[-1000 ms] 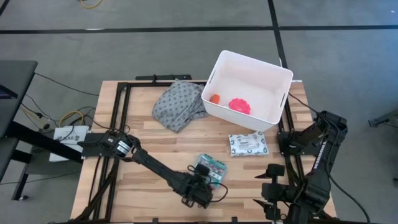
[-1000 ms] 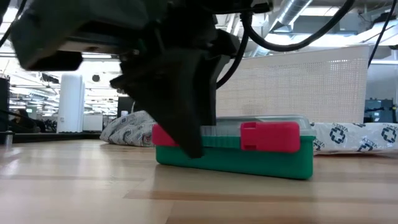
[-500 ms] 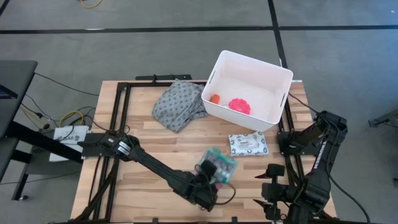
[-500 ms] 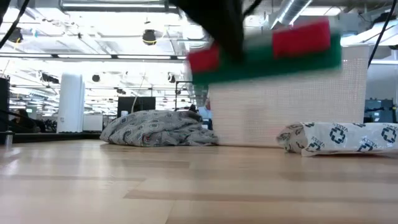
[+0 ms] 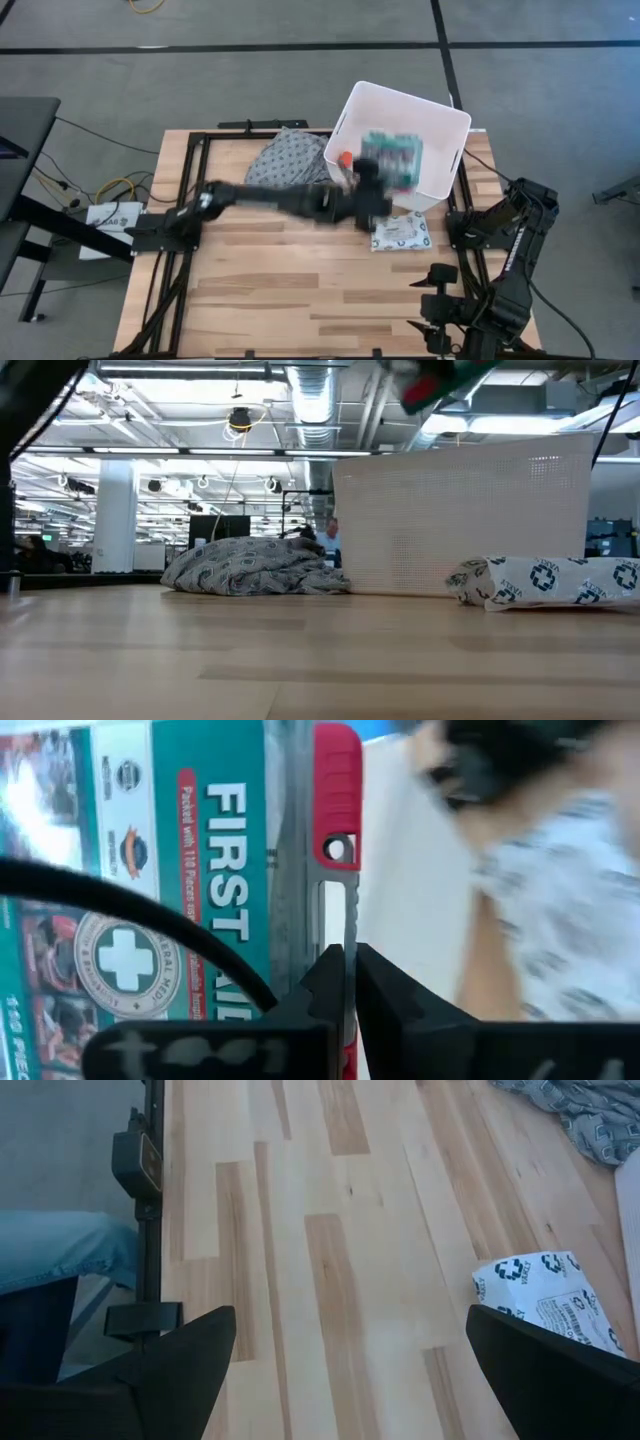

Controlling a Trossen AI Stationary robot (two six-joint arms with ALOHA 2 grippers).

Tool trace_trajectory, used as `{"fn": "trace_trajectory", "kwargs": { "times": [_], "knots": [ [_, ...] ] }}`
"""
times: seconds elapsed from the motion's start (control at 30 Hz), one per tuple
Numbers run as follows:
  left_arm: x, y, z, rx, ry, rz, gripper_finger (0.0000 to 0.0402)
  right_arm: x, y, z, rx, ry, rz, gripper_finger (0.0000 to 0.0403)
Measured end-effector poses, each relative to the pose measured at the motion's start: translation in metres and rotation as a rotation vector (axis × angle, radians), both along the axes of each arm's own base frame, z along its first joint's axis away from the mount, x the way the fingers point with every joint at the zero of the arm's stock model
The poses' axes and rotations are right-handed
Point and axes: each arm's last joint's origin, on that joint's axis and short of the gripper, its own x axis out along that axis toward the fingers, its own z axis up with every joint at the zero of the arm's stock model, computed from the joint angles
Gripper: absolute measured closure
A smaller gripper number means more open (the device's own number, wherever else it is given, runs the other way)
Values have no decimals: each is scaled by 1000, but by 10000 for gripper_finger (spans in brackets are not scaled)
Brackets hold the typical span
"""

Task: Pick & place medical supplies in basket/bin
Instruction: Put the first aid kit in the white bin

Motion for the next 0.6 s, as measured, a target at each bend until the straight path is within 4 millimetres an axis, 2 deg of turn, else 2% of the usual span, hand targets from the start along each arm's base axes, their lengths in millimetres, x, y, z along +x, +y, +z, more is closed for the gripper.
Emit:
{"fn": "trace_trajectory", "kwargs": {
  "times": [0.13, 0.23, 0.47, 0.6],
  "knots": [
    [12, 78, -2, -224, -116, 5, 401, 0, 0, 0, -2, 1, 0, 10],
    [12, 125, -5, -366, -201, 55, 401, -1, 0, 0, -8, 4, 5, 10],
    [5, 187, 14, -519, -515, 160, 401, -1, -1, 0, -73, 22, 77, 10],
    [0, 212, 12, -674, -613, 230, 401, 0, -2, 0, -98, 30, 99, 10]
  ]
}}
